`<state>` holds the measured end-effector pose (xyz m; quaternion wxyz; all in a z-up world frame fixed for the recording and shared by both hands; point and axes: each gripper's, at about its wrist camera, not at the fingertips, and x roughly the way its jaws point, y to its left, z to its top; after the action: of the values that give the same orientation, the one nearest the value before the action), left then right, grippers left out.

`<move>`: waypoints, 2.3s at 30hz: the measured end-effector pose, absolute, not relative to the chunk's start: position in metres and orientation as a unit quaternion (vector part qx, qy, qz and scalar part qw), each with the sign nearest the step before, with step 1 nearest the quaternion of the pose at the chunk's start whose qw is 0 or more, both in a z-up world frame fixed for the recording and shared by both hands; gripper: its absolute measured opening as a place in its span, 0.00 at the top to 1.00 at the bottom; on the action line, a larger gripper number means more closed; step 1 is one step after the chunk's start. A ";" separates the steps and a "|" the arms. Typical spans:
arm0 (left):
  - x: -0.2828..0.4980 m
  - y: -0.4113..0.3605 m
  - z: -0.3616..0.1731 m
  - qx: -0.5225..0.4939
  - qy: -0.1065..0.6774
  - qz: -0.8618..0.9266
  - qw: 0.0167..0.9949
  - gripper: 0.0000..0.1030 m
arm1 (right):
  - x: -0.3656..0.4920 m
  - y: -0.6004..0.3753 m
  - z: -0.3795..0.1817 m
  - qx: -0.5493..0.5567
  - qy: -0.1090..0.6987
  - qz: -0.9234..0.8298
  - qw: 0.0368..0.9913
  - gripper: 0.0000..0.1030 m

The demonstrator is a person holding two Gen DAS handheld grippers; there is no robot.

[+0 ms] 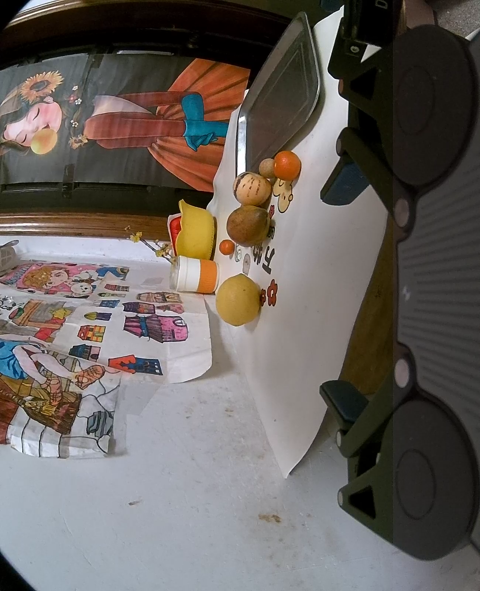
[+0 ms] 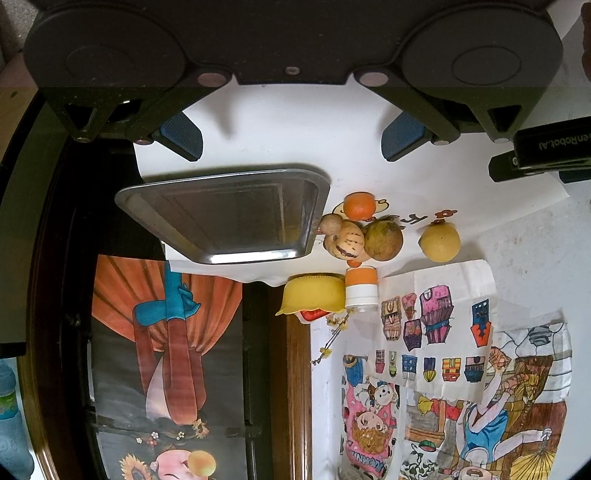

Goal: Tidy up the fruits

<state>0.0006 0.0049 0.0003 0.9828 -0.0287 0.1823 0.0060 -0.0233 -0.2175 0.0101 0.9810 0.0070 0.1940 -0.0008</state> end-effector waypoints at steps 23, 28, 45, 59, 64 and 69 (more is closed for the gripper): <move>0.038 -0.003 0.014 -0.005 0.198 -0.004 0.980 0.00 | -0.001 -0.214 0.035 -0.008 0.202 0.027 0.979 0.00; 0.053 -0.005 0.020 0.003 0.206 -0.017 0.978 0.00 | 0.010 -0.215 0.045 -0.023 0.197 0.044 0.979 0.00; 0.114 0.000 0.034 -0.011 0.261 -0.082 0.962 0.00 | 0.055 -0.202 0.055 -0.065 0.230 0.117 0.964 0.01; 0.158 -0.011 0.034 0.003 0.283 -0.140 0.949 0.00 | 0.087 -0.185 0.040 -0.032 0.266 0.126 0.955 0.11; 0.175 -0.011 0.033 0.001 0.287 -0.158 0.945 0.00 | 0.098 -0.181 0.035 -0.034 0.272 0.121 0.954 0.20; 0.194 -0.010 0.030 -0.018 0.309 -0.161 0.937 0.01 | 0.110 -0.178 0.029 -0.031 0.284 0.121 0.951 0.30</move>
<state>0.1939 -0.0095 0.0303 0.9374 -0.0178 0.3085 -0.1606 0.1098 -0.1783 0.0290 0.9506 -0.0308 0.2844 0.1205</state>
